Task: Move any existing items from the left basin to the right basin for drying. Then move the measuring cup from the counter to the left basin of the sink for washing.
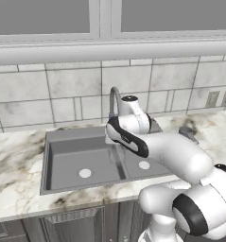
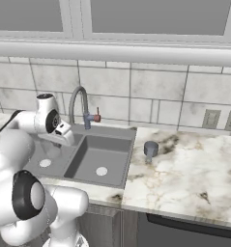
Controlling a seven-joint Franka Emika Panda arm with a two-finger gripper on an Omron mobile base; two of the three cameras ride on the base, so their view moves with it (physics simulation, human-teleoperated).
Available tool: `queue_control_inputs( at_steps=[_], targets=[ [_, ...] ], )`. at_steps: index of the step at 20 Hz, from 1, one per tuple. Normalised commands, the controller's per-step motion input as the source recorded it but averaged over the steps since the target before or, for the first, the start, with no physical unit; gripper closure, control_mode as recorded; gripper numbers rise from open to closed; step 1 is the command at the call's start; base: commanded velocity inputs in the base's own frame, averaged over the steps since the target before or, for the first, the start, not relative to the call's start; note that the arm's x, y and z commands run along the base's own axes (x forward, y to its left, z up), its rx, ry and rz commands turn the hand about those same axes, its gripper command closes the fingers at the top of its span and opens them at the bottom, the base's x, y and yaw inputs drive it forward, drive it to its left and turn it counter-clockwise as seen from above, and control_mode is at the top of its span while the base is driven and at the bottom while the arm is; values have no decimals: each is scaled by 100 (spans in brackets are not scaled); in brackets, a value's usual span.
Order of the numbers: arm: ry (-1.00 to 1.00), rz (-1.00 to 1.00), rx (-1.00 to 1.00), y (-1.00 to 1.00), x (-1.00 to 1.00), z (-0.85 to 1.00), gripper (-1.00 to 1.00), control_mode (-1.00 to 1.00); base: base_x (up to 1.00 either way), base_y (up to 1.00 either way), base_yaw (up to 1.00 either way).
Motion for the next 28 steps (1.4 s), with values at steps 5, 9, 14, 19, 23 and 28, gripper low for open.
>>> queue_control_inputs(
  at_steps=[5, 9, 14, 19, 23, 28],
  targets=[
    [0, 0, 4, -64, -10, 0, 100, -100, 0, 0, 0],
    [0, 0, 4, -65, 0, 0, 100, -100, 0, 0, 0],
    [0, 0, 4, -65, 0, -1, 100, -100, 0, 0, 0],
    [1, 0, 1, -50, 15, -19, 100, -100, 0, 0, 0],
    [2, 0, 0, -38, 29, -27, 100, -100, 0, 0, 0],
    [6, 0, 0, -27, 35, -30, 100, -100, 0, 0, 0]
  ],
)
